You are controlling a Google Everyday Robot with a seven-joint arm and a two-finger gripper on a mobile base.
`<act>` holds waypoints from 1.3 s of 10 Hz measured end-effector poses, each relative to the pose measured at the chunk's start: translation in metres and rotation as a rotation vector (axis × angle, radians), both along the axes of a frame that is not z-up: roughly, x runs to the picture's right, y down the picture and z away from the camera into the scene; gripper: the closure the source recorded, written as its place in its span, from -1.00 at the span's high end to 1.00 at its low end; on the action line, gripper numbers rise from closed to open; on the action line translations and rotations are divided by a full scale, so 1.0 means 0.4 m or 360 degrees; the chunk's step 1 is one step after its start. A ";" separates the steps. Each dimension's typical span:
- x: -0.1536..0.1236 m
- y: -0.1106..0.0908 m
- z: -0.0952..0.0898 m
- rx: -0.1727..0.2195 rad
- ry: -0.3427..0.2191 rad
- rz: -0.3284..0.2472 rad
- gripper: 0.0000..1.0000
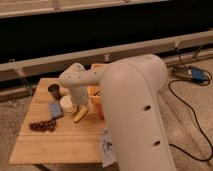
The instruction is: Place banana in paper cup
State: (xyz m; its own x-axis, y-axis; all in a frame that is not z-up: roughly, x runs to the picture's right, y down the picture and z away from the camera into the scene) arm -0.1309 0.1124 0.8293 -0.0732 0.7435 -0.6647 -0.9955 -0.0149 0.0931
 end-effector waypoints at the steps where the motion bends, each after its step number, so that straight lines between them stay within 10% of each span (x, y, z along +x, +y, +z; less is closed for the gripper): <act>1: 0.004 0.004 0.014 -0.0003 0.0019 0.0003 0.30; 13: 0.016 0.020 0.118 0.0026 0.0082 0.0174 0.30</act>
State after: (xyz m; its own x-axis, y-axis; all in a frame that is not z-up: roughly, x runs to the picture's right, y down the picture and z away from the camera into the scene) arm -0.1246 0.1206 0.8766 -0.1884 0.7398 -0.6459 -0.9818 -0.1252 0.1429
